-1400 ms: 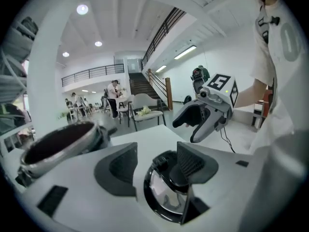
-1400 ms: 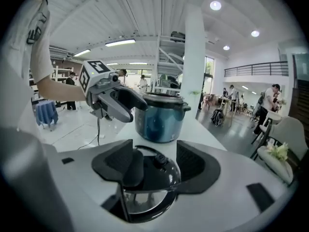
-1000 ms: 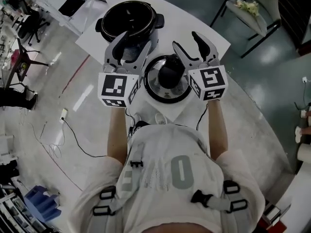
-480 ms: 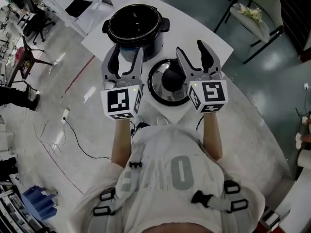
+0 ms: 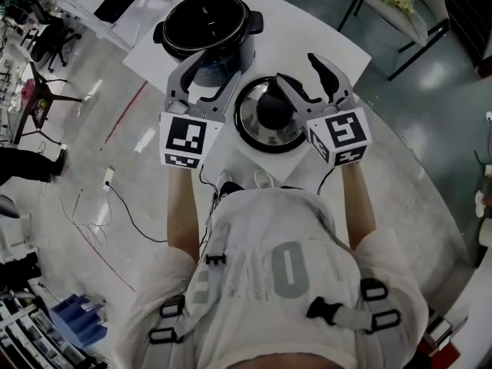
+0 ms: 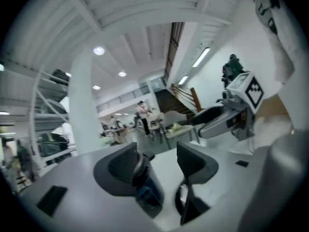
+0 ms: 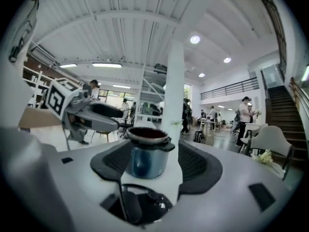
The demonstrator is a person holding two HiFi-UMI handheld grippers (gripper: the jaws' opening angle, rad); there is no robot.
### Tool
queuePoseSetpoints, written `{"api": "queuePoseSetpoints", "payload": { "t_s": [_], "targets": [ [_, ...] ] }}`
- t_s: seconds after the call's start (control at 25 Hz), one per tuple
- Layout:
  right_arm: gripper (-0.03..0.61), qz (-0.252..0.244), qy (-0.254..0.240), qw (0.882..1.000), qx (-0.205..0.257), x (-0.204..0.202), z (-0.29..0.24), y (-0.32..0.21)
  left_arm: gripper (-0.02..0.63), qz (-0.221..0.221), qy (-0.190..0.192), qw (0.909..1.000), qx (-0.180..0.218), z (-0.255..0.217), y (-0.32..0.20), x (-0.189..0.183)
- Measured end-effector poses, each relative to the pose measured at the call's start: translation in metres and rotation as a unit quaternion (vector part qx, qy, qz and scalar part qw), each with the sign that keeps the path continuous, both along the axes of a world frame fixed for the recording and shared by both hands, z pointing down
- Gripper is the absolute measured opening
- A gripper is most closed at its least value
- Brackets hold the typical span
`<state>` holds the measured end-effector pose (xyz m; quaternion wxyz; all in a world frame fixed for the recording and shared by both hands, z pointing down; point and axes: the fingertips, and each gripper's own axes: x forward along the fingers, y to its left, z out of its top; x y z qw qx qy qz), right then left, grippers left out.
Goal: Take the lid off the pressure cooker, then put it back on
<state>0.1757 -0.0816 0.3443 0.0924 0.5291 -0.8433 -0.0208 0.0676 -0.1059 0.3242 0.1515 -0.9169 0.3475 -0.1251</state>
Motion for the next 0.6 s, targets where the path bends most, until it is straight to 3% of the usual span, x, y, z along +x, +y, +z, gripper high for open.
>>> {"api": "queuePoseSetpoints", "payload": {
  "t_s": [0.04,0.12,0.32,0.44,0.6],
  "targets": [
    [0.304,-0.018,0.014,0.999,-0.024,0.000,0.018,0.004,0.262,0.052,-0.030,0.9976,-0.034,0.020,0.005,0.013],
    [0.313,-0.046,0.032,0.996,-0.073,-0.001,0.058,0.014,0.264,0.125,-0.070,0.9845,-0.101,0.065,0.015,0.030],
    [0.316,-0.079,0.041,0.983,-0.162,-0.006,0.134,0.033,0.264,0.183,-0.090,0.9510,-0.232,0.154,0.032,0.047],
    [0.316,-0.098,0.052,0.973,-0.200,-0.013,0.171,0.040,0.268,0.209,-0.098,0.9341,-0.272,0.183,0.041,0.058],
    [0.314,-0.114,0.072,0.963,-0.234,-0.017,0.207,0.045,0.272,0.228,-0.142,0.9181,-0.291,0.213,0.045,0.066]
  ]
}}
